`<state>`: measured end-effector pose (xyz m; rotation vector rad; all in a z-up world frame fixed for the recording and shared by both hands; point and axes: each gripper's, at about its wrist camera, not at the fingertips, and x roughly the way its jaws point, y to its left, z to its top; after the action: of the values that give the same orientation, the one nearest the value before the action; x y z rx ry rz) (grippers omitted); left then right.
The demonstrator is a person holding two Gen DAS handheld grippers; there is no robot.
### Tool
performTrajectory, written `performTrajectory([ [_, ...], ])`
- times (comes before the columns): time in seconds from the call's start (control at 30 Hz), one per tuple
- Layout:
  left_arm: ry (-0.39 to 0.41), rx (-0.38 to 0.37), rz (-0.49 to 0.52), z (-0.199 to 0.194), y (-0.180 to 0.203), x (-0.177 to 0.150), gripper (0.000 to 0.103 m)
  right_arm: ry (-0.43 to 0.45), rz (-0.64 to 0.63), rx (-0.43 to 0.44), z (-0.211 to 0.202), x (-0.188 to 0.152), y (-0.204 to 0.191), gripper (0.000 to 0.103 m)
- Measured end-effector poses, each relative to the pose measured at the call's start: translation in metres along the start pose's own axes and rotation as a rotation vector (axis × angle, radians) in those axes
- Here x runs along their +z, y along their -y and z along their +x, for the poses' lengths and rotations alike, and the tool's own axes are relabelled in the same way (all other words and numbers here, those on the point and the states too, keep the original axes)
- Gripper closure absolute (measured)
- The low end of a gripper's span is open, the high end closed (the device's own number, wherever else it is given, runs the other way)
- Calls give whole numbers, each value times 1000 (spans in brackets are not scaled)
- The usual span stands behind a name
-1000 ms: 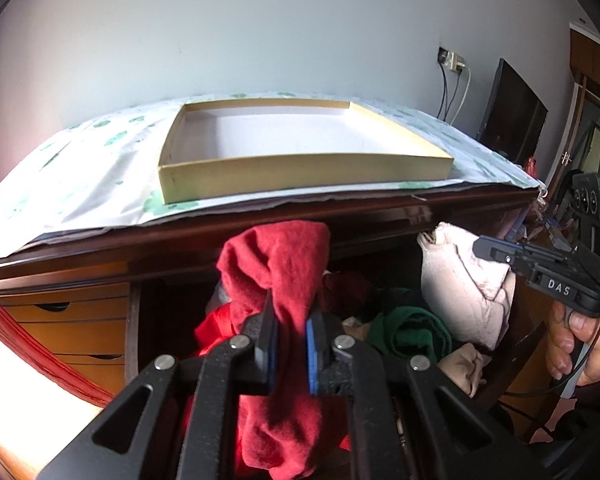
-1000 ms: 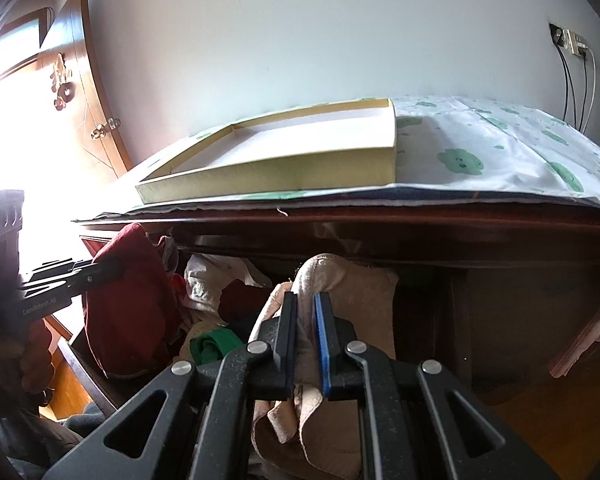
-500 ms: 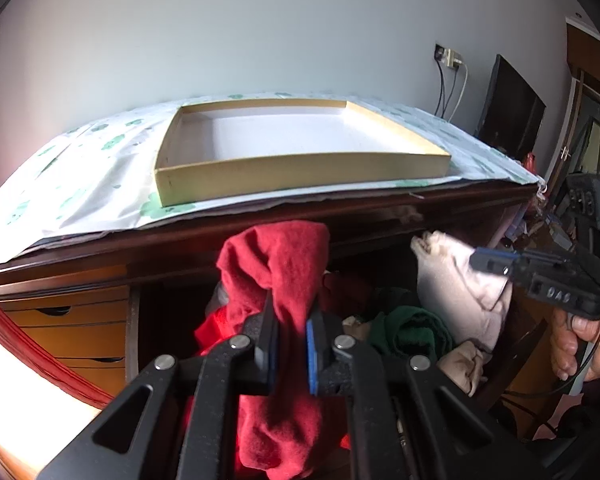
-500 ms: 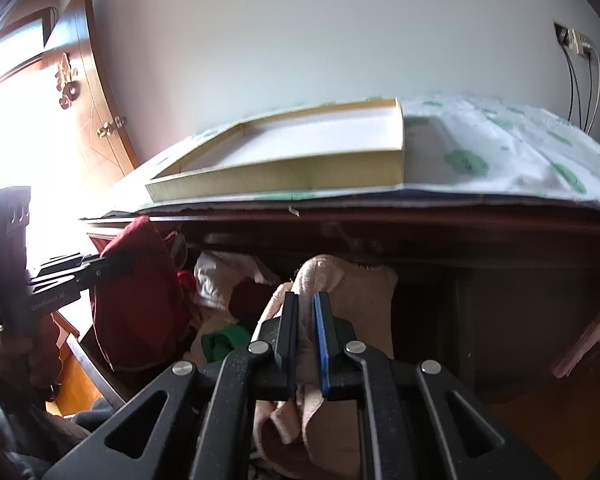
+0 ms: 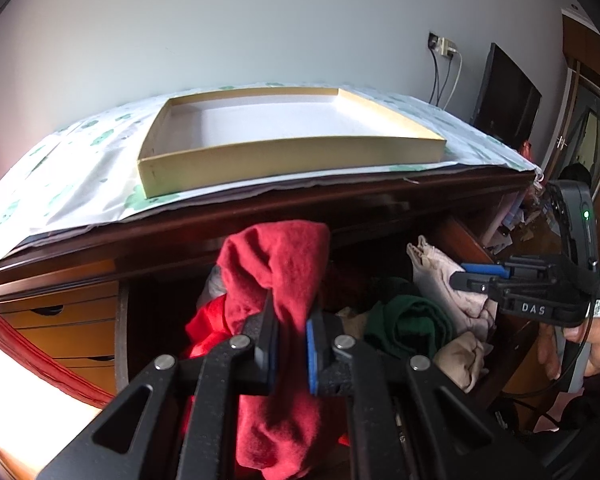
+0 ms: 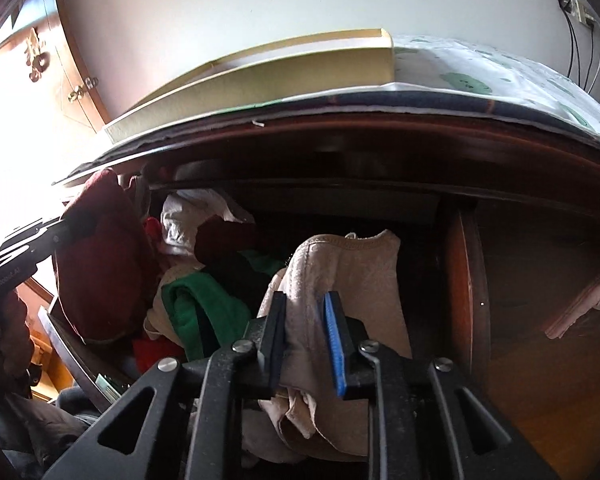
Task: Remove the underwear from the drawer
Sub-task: 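Lift the red cloth with the left gripper while the right gripper lifts the beige bra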
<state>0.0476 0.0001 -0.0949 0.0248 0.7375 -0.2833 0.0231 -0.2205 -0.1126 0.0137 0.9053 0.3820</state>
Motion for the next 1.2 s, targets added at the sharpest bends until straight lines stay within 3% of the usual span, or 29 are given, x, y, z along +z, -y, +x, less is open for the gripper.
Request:
performTrajectory([
  [0.1, -1, -1, 0, -1, 0, 0, 95, -17, -22, -20, 2, -4, -3, 76],
  [0.27, -5, -3, -1, 0, 1, -1, 95, -49, 20, 19, 4, -6, -1, 73],
  [0.43, -13, -7, -6, 2, 0, -4, 95, -56, -37, 8, 2, -9, -10, 57],
  [0.6, -15, -6, -4, 3, -1, -4, 95, -77, -129, -75, 14, -16, -23, 52],
  [0.67, -14, -5, -4, 3, -1, -4, 95, -75, -130, -81, 15, -17, -23, 52],
  [0.73, -13, -5, -9, 2, -2, -3, 95, -65, -92, -46, 12, -16, -16, 67],
  [0.83, -8, -5, -11, 1, -3, -2, 95, -34, -76, -36, 4, -15, -10, 79],
  [1.2, 43, 2, 1, -21, -2, 9, 95, 163, -94, 59, -58, -4, -17, 82],
])
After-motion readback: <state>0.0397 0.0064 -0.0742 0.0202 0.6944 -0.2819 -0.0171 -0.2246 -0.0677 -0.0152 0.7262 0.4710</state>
